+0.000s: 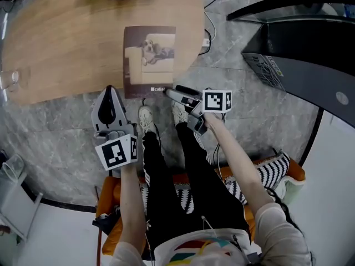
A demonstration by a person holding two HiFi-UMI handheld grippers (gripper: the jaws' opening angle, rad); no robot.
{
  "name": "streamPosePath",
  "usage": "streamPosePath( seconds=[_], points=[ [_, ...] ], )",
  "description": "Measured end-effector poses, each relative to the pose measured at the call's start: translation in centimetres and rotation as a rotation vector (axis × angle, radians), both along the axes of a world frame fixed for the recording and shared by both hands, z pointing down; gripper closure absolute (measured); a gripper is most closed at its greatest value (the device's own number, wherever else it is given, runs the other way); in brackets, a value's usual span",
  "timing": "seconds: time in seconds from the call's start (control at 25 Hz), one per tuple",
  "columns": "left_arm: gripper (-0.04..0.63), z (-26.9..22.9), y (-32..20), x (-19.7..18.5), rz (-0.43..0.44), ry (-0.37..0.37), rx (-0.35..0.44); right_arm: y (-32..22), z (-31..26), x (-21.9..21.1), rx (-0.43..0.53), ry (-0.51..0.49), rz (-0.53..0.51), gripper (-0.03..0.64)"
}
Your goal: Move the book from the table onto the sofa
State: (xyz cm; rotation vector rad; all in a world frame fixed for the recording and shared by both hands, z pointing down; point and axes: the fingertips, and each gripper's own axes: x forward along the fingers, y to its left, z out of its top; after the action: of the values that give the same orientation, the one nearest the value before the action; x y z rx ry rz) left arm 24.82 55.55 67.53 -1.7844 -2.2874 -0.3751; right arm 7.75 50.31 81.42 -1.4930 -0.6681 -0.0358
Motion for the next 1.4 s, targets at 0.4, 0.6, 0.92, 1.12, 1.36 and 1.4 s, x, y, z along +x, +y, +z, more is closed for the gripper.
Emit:
streamPosePath(
  seconds=[0.4, 0.6, 0.92, 1.12, 1.36, 1.4],
  points=[
    [0.589, 0.1, 0.6, -0.9, 0.015, 0.012, 0.006, 1.4, 0.6, 3.1, 0.033, 0.170, -0.087, 0.250],
    [0.589, 0.4, 0.5, -1.2, 0.022, 0.013, 0.011, 1.9, 1.0, 4.7, 0.048, 0.197, -0.131, 0.250],
    [0.589, 0.7, 0.3, -0.8, 0.011, 0.017, 0.021, 1.3, 1.3, 5.2, 0.087, 0.175, -0.169, 0.398],
    [0.589, 0.0, 0.7, -0.7, -0.002, 0.015, 0.001, 1.3, -0.1, 5.5, 0.045, 0.170, -0.190, 0.449],
    [0.589, -2.6, 1.2, -0.7, -0.014, 0.008, -0.032, 2.8, -2.9, 4.9, 0.012, 0.129, -0.122, 0.461],
    [0.589, -3.5, 1.2, -0.8, -0.013, 0.009, -0.041, 3.2, -3.8, 4.7, -0.004, 0.121, -0.113, 0.462]
  ],
)
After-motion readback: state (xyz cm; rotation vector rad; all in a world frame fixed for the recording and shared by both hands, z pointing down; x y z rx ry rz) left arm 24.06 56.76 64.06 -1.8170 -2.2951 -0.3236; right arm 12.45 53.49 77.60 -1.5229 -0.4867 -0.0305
